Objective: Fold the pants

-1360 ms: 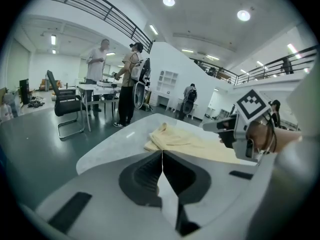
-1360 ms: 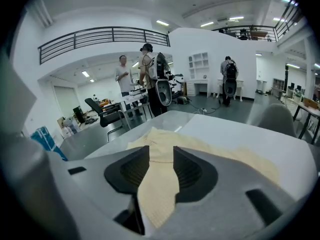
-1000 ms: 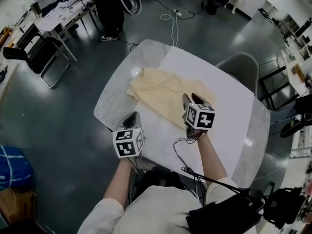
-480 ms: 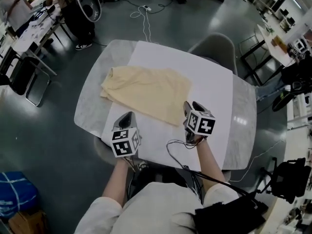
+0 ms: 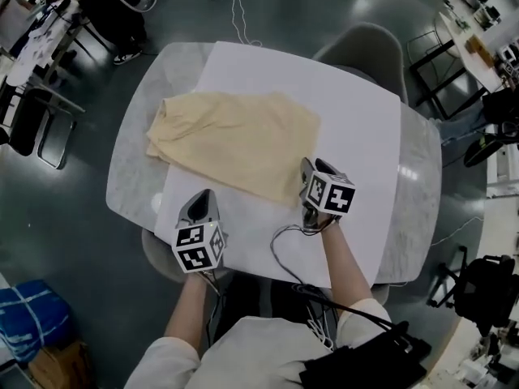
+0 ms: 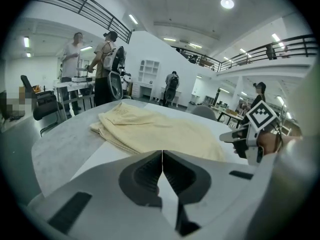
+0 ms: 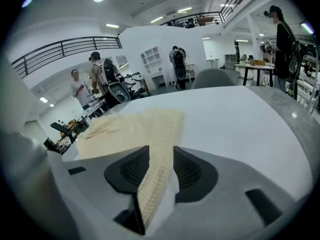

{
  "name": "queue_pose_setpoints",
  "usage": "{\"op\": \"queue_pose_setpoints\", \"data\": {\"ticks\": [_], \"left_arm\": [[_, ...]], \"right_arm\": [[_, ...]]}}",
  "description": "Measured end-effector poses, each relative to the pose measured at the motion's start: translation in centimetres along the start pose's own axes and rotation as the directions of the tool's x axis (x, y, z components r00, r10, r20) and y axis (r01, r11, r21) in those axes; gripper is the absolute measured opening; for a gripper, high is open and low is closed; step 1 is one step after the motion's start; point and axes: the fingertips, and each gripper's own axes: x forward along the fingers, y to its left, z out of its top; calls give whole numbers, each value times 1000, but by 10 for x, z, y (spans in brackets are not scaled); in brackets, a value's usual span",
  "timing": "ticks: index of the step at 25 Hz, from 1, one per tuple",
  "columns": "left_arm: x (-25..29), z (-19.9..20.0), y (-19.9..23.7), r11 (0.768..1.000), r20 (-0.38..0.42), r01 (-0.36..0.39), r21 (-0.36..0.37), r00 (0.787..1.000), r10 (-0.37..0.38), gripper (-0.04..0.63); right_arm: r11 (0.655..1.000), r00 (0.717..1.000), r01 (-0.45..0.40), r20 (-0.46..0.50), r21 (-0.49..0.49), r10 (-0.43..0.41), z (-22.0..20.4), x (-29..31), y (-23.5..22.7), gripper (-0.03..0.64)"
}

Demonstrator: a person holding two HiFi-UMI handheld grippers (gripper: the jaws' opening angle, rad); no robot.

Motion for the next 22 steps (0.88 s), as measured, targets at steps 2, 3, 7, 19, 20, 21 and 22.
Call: {"op": "queue_pose_setpoints", "data": {"ticks": [2,3,7,19,20,21,22], "left_arm": [[7,-2,5,1000,-2,-11,-6,1000,11,9],[10,-3,7,1000,-2,-17,-9,1000,17,9],[16,-4,11,999,-5,-33,-24,999,33,9],[11,-1,21,997,0,-57,-58,998,57,9],[10,1,22,996,2,-59,-61,998,59,9],[7,4,24,996,5,-61,-63,998,61,9],[5,8,27,996,8,-64,-65,998,64,9]], "right_arm": [[1000,1000,3,-15,9,-3,-3,14,-4,139],[1000,1000,5,-24,12,-5,-5,19,-6,135],[1000,997,19,-76,8,-18,-15,34,-13,105],[999,992,17,-124,-31,-20,-9,30,-5,6],[999,992,13,-121,-36,-18,-5,27,-3,6],[999,993,8,-118,-40,-13,-1,23,1,6],[999,993,2,-114,-45,-7,5,19,5,6]]}}
